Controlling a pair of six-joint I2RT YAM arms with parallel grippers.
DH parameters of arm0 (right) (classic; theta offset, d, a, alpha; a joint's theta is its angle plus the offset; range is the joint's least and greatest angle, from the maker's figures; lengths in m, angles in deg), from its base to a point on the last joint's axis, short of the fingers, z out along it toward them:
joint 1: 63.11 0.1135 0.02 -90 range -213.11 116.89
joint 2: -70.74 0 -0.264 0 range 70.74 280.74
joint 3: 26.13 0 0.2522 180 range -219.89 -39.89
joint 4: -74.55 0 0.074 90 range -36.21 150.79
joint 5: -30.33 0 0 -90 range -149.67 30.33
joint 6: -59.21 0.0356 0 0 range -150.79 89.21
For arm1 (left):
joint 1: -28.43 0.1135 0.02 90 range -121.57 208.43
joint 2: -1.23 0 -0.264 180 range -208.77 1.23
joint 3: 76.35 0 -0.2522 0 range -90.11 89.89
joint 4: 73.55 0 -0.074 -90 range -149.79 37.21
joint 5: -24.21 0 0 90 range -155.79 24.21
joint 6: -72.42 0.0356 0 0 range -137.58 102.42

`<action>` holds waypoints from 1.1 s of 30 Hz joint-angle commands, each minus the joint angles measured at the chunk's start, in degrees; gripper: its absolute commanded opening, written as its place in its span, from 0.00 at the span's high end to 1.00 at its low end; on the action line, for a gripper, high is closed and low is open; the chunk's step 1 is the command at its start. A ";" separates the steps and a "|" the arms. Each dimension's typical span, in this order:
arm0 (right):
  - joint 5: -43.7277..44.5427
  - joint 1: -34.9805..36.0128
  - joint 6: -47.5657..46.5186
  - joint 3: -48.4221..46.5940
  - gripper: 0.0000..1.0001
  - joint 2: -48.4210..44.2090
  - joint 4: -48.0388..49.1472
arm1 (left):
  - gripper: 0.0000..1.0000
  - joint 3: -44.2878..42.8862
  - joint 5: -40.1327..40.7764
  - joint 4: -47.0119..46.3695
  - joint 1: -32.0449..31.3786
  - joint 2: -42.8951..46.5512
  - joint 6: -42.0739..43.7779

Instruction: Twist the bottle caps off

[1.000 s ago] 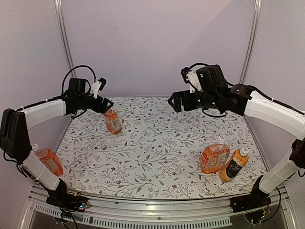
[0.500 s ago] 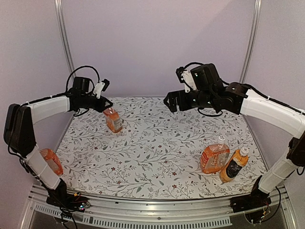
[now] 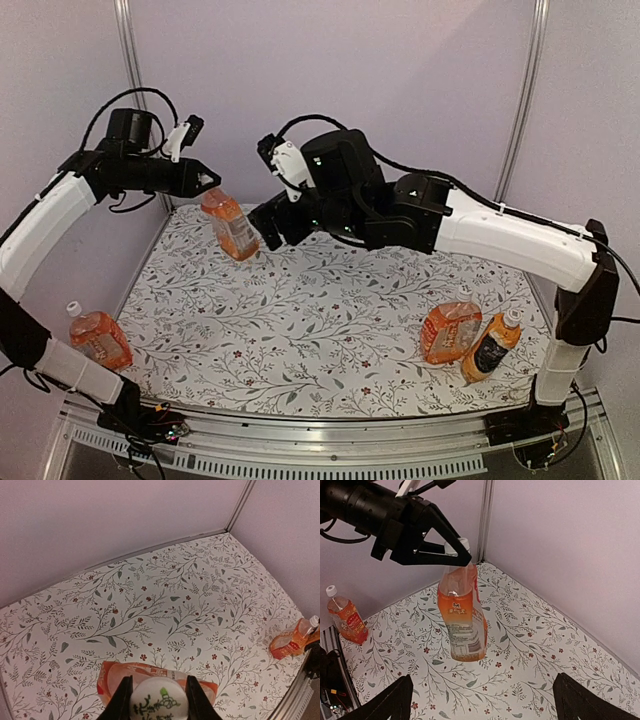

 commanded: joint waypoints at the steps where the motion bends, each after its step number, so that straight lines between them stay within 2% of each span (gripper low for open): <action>1: -1.39 2.05 -8.27 -6.22 0.01 8.94 3.04 | 1.00 -3.19 -2.48 12.77 -1.83 3.23 -4.44; 7: -4.64 2.61 -6.49 -12.03 0.02 15.78 7.50 | 1.00 -6.10 -3.60 16.66 -2.98 4.45 -5.81; 10: -2.19 2.69 -6.21 -14.23 0.07 19.36 7.75 | 1.00 -7.60 -4.11 17.80 -3.53 4.39 -6.10; 14: 1.20 2.66 -5.67 -15.77 0.28 22.03 7.10 | 1.00 -8.94 -5.12 19.23 -3.78 4.52 -6.05; 17: 0.46 2.66 -5.49 -15.73 0.45 22.14 6.61 | 1.00 -9.45 -4.63 19.68 -3.79 4.68 -5.69; 21: -0.82 2.65 -4.46 -15.61 0.60 21.48 5.45 | 1.00 -9.76 -5.17 19.83 -3.80 4.60 -5.21; 22: -0.69 2.66 -3.84 -15.41 0.64 21.15 5.32 | 0.87 -9.89 -5.43 20.06 -3.79 4.57 -4.96; 24: 0.13 2.64 -2.84 -14.59 0.71 19.73 5.37 | 0.33 -10.37 -5.61 20.56 -3.80 4.78 -4.56; 25: 0.67 2.54 -2.39 -14.15 0.74 18.89 5.38 | 0.09 -11.14 -5.65 20.92 -3.81 4.99 -4.31; 26: 0.63 2.46 -1.02 -13.65 0.75 17.61 5.36 | 0.02 -12.01 -5.53 21.33 -3.77 5.22 -4.08; 31: -6.25 1.81 2.82 -9.03 0.78 10.84 6.04 | 0.00 -19.07 -4.45 24.77 -3.61 6.88 -1.00; 33: -11.20 1.68 2.50 -4.94 0.78 6.80 8.53 | 0.00 -21.47 -6.94 26.12 -3.50 8.31 1.65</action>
